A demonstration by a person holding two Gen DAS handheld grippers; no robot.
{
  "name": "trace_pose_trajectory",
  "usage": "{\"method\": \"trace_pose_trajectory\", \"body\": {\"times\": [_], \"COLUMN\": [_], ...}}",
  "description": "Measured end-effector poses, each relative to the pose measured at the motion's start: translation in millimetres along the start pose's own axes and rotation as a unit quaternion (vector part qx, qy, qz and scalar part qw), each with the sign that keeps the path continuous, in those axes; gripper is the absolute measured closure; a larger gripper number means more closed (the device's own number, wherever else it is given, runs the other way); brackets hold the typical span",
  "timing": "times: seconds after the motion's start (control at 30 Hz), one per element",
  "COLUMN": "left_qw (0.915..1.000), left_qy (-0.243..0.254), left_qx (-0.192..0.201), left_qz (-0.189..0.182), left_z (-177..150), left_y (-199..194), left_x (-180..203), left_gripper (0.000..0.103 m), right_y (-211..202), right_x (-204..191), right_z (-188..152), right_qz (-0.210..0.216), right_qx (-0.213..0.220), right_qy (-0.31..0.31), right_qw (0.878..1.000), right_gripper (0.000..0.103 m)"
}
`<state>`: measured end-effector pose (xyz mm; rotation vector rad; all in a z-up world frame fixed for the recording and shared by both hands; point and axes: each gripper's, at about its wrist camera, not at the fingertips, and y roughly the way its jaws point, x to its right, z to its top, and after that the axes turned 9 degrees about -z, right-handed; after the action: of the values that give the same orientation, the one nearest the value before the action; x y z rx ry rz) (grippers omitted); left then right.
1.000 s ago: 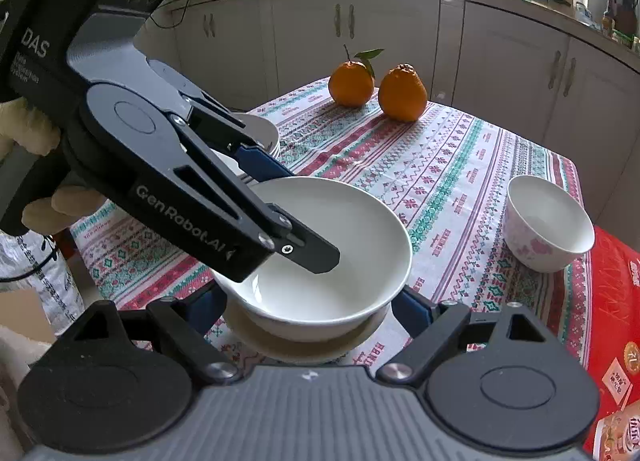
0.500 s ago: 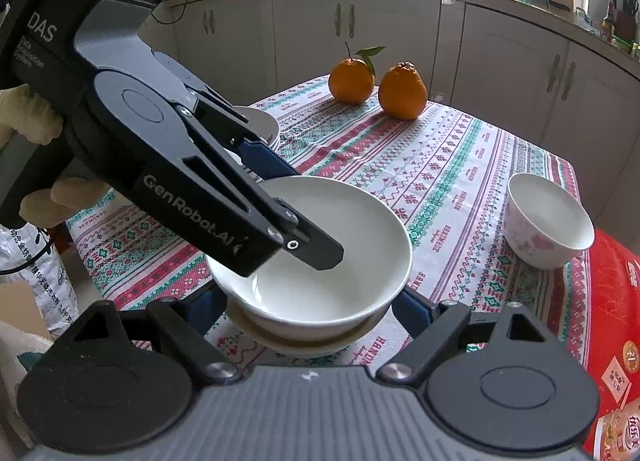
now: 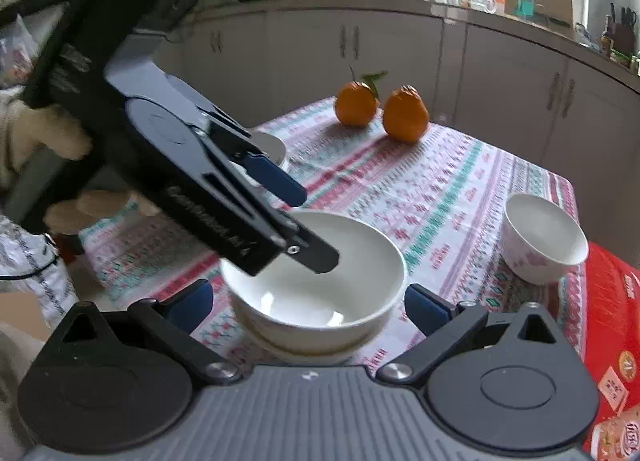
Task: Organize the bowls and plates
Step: 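Open the left tool and release the bowl onto the bowl stack, then move the left tool to the white bowl by the red box and grasp its rim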
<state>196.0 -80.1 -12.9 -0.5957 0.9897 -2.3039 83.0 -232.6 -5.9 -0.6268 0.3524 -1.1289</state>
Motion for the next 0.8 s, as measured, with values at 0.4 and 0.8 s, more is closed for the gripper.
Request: {"method": "trace_pose_trajectory", "body": {"times": [0.4,0.8], "left_qw": [0.9995,0.9960], "left_qy": [0.028,0.081], "left_qx": [0.015,0.027], "left_qz": [0.008,-0.026], "left_z": [15,94], "left_y": [-11,28], "left_x": [5,13], "left_gripper": [0.024,0.012], "right_y": [-13,-12], "right_x": [0,95], "right_z": [-2,-5], "right_qz": [-0.002,-0.139], "right_qx": [0.012,0.010], "right_qy": [-0.002,0.024], "right_qw": [1.000,0.990], "right_gripper": [0.000,0.000]}}
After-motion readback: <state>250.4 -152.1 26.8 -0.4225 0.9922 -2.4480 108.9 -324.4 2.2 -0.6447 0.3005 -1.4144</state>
